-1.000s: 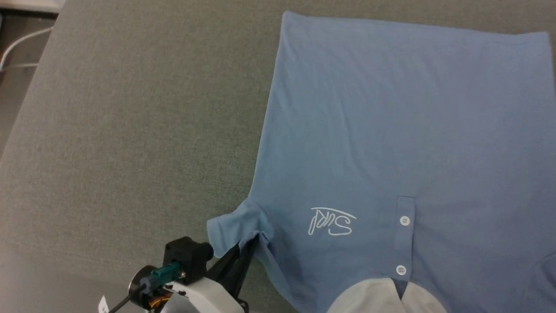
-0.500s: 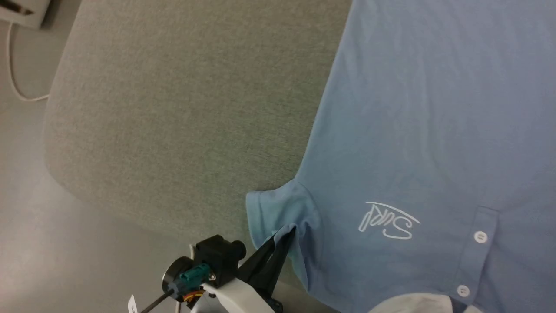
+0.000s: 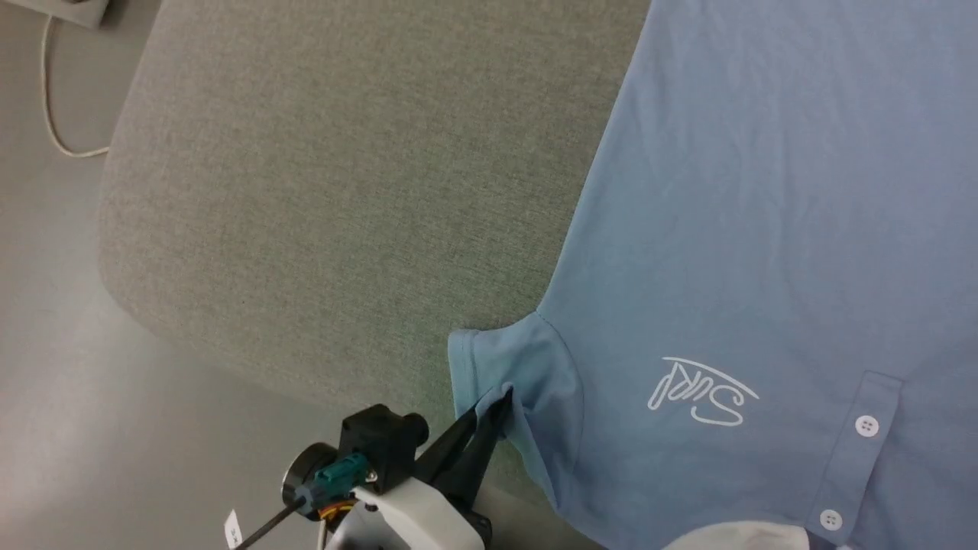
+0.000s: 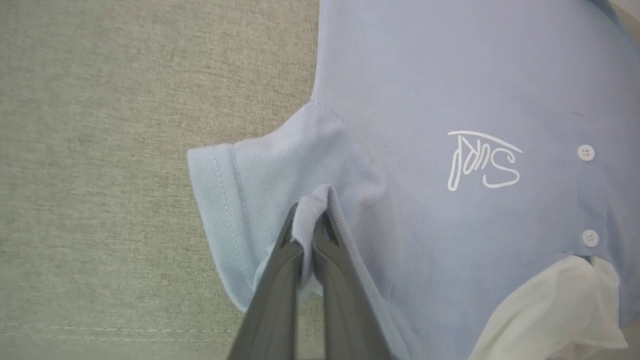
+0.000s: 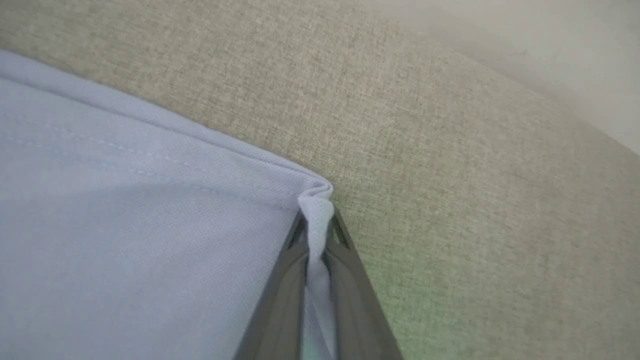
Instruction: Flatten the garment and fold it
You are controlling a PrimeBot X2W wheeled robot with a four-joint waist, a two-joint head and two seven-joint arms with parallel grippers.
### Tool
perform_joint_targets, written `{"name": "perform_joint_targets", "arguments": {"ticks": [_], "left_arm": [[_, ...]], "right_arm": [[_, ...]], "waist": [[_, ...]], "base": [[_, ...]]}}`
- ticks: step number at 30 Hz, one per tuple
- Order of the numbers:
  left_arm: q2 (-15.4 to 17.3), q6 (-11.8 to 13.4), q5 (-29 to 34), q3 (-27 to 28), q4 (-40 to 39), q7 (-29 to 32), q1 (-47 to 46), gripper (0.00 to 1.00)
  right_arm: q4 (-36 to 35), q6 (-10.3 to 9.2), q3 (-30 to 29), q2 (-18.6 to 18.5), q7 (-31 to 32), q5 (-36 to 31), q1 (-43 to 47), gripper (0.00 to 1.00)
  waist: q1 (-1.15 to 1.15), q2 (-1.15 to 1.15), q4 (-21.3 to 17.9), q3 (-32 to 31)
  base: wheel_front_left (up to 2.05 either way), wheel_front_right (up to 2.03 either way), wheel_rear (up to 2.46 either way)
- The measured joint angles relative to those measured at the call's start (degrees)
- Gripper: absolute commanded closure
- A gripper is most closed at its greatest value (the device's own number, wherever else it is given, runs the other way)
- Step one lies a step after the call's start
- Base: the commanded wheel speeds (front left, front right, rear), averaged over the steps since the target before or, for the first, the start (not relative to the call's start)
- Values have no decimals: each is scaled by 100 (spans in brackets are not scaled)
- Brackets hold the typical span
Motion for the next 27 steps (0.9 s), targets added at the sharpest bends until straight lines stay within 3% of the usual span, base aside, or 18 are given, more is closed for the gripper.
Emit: {"name": "perform_joint_targets", "arguments": {"ticks": [8, 16, 27], "left_arm": [[219, 107, -197, 268, 154, -36, 131, 100], [382, 257, -444, 505, 266, -189, 616, 100], [447, 453, -634, 788, 363, -527, 967, 100]], "right_arm": [[275, -1, 272, 216, -510, 187, 786, 100], [187, 2, 410, 220, -719, 734, 2235, 100], [-788, 7, -400, 226, -250, 1321, 4438, 100]], "waist": [[0, 0, -299, -578], [-1, 0, -872, -1424], [-1, 0, -1824, -2278]], "base": [[0, 0, 0], [0, 0, 0], [0, 0, 0]]}}
